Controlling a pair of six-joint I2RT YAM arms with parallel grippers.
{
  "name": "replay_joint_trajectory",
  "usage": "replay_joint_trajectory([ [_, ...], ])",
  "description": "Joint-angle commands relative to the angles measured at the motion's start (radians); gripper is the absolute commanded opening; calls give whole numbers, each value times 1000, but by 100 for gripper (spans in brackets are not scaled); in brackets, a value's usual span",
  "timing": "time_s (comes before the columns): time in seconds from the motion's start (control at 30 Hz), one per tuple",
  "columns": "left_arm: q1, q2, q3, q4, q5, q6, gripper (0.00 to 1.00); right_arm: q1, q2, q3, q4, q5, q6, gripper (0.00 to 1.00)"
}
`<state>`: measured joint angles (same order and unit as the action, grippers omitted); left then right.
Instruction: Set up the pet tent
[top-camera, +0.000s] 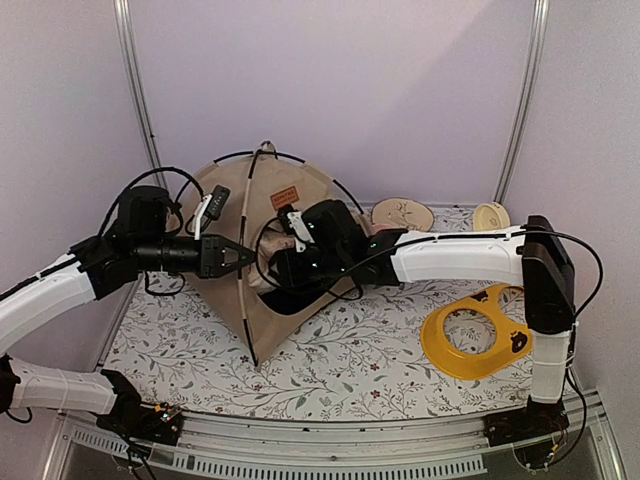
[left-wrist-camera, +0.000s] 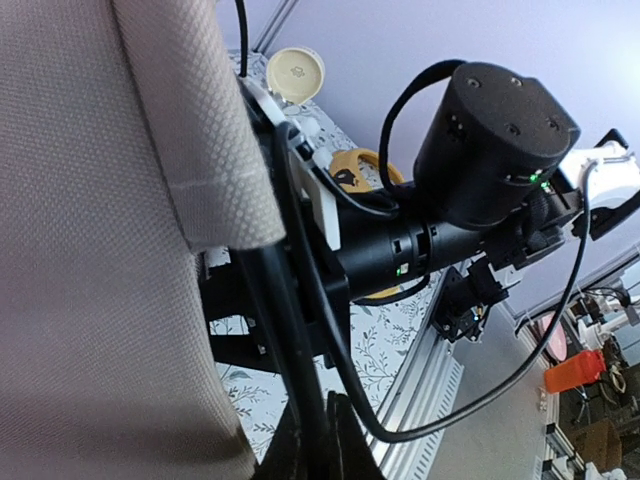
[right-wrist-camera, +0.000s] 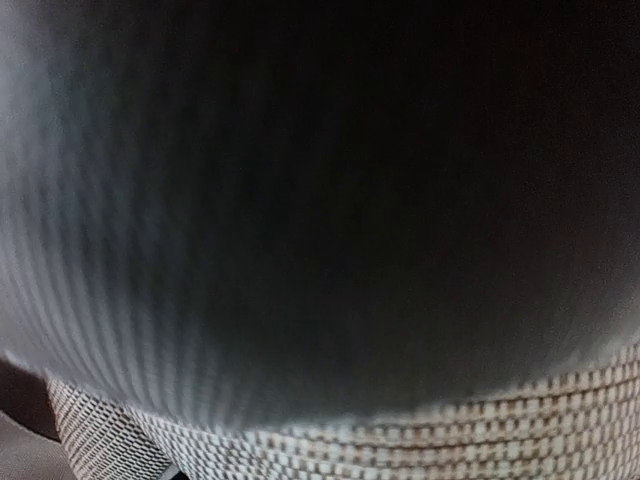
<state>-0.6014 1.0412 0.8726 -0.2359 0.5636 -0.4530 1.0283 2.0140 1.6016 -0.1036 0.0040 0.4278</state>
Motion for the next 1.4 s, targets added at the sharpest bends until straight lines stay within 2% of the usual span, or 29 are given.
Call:
replay_joint_trajectory([
  [0.0, 2, -34, 50, -69, -141, 11, 0, -4, 8, -75, 77, -4, -4, 53],
  [0.23, 83, -47, 26, -93, -233, -14, 0, 10, -189, -236, 55, -61, -12, 82],
  [0.43, 98, -45, 16, -78, -199, -20, 0, -12, -421, -417, -9, 18, 28, 93],
  [0.6, 98, -51, -4, -15, -73, -14, 0, -189, -473, -498, -13, -42, 96, 96],
  [0.9, 88, -32, -13, 19, 28, -7, 0, -216, -257, -320, 22, -28, 111, 95],
  [0.97, 84, -27, -14, 24, 54, 1, 0, -215, -212, -281, 28, -25, 111, 90],
  [1.03, 79, -11, -19, 35, 100, 8, 0, -207, -180, -249, 58, -27, 109, 76],
  [1.17, 49, 14, -23, 81, 172, 11, 0, -149, -118, -102, 58, -1, 72, 15],
  [1.2, 43, 19, -21, 88, 186, 13, 0, -118, -114, -61, 55, 34, 43, 7],
  [1.27, 28, 25, -15, 100, 199, 19, 0, -59, -126, -17, 87, 111, -26, 0],
  [1.37, 24, 19, -6, 103, 196, 22, 0, -30, -119, -23, 86, 188, -73, 0],
])
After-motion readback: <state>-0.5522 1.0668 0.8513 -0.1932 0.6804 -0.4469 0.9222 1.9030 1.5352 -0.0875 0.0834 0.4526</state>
